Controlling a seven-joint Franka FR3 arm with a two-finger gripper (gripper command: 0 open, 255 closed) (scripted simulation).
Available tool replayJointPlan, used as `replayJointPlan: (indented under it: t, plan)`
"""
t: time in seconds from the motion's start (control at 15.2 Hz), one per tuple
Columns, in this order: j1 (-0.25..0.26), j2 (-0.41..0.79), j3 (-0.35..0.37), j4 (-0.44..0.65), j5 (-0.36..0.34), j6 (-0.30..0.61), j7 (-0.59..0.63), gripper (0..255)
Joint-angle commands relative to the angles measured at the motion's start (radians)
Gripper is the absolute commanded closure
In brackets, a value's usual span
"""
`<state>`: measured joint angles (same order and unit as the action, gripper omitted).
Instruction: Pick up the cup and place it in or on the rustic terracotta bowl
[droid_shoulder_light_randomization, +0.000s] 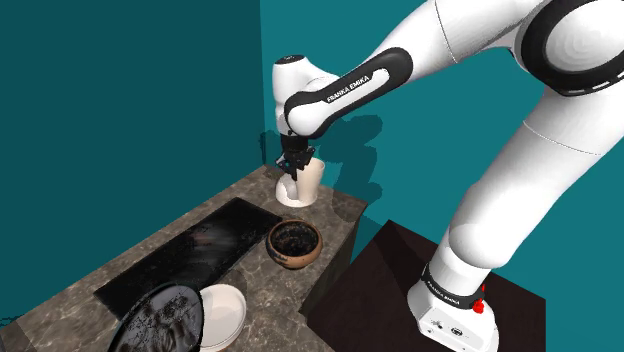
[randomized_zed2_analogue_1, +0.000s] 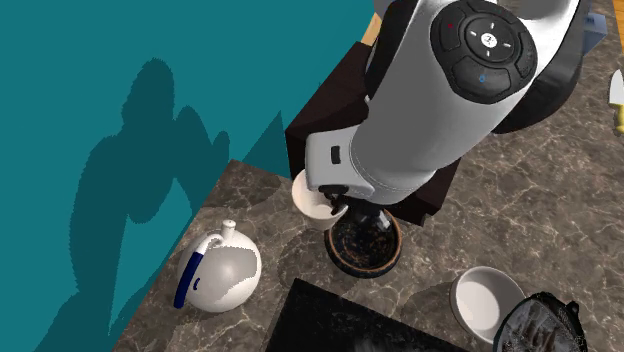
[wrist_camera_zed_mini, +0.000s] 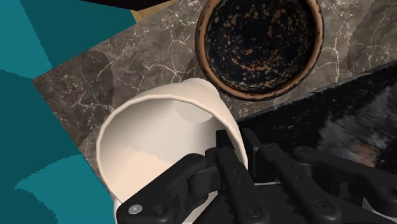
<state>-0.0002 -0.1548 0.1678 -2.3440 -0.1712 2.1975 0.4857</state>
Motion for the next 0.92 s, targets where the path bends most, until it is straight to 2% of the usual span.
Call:
replayJointPlan:
  t: [0.0,0.4,0.86]
  plan:
    - [0.024,-0.028,0.028,-0.003,0.015,-0.031,0.039,255]
    - [0.1,-0.078,0.121,0.022,0.06,-0.123,0.171,255]
    - [0.096,-0.033,0.128,-0.034,0.04,-0.027,0.197,255]
